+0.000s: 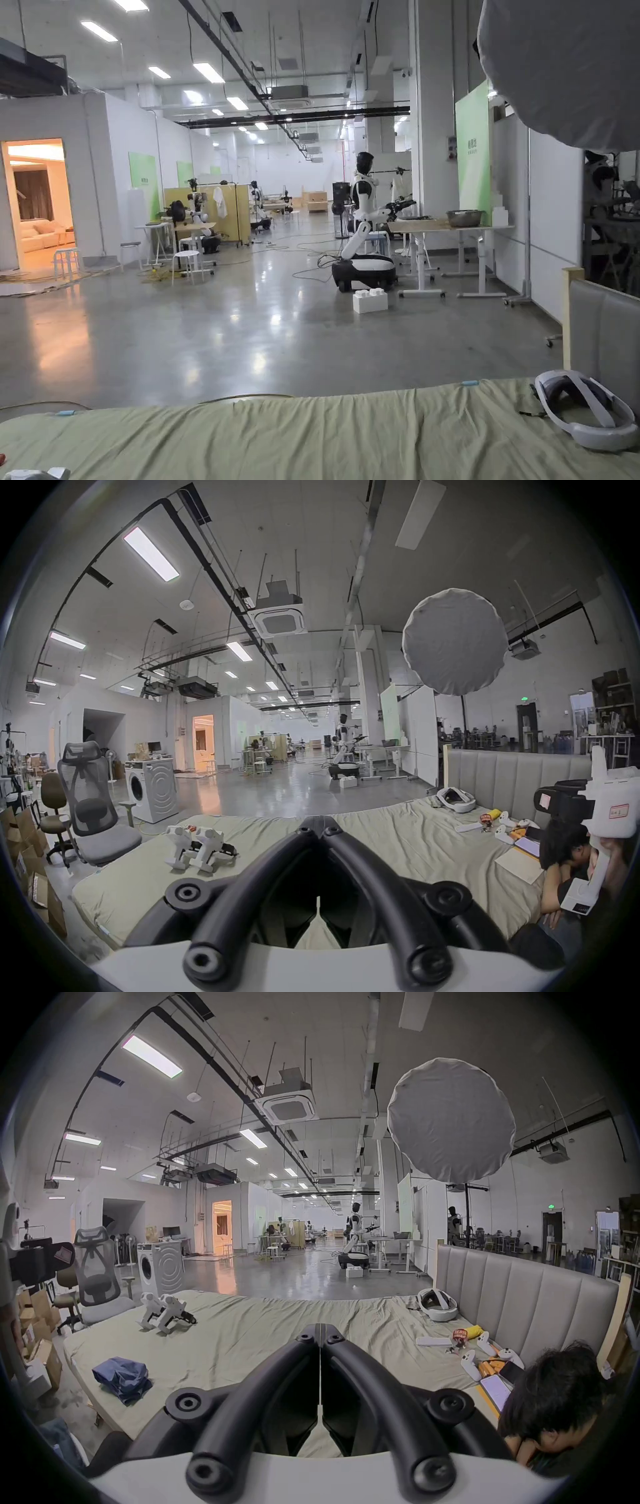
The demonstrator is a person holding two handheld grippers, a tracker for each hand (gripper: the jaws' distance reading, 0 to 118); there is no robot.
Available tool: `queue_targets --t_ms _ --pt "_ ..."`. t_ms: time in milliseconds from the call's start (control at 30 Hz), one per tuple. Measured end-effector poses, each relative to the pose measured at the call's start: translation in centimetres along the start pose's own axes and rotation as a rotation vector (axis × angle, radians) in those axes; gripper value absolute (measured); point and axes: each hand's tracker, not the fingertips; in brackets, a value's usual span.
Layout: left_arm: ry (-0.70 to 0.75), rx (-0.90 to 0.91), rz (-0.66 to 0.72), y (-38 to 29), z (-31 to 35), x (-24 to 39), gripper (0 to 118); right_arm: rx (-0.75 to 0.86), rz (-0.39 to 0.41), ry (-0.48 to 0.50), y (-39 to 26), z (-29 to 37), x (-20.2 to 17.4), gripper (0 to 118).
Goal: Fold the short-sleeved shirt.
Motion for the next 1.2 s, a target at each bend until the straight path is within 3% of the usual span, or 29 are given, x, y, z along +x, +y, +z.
queue_targets --t_ms 633,667,700,733,767,800,867,967,1000,1033,1200 --pt "0.004 -0.012 0.042 0.2 -0.2 -0.2 3 -0.029 -0.008 0.017 0.0 0.0 -0.2 3" --pt "0.001 -0.010 0.041 0.2 -0.2 -0.2 11 -0.029 -0.002 0.020 0.0 0.1 -0.2 3" --pt "0.003 -0.005 0.038 0.3 -0.2 -0.4 46 -0.027 0.002 0.020 0.1 0.1 -0.3 5" --pt "0.008 -0.003 0.036 0.3 -0.2 -0.4 82 -0.029 0.005 0.019 0.2 0.2 -0.3 18" --pt "0.013 -0.007 0.037 0.4 -0.2 -0.4 96 -0.026 0.004 0.017 0.3 0.2 -0.3 37" --pt "0.018 -0.020 0.044 0.6 -0.4 -0.5 96 -0.022 -0.002 0.016 0.3 0.2 -0.3 73" --pt "0.007 0.001 0.062 0.6 0.0 -0.6 97 -0.039 -0.018 0.015 0.6 -0.1 -0.1 106" --pt "0.014 -0.006 0.075 0.4 -0.2 -0.8 100 -0.052 -0.036 0.022 0.4 -0.4 0.2 113" --pt "0.023 -0.009 0.072 0.3 -0.3 -0.8 114 -0.052 -0.045 0.028 0.3 -0.3 0.2 117" --pt "0.036 -0.020 0.064 0.2 -0.4 -0.7 118 -0.052 -0.055 0.031 0.3 -0.3 0.2 117" --pt "0.034 -0.004 0.102 0.2 -0.2 -1.1 118 -0.077 -0.084 0.068 0.1 -0.4 0.2 118"
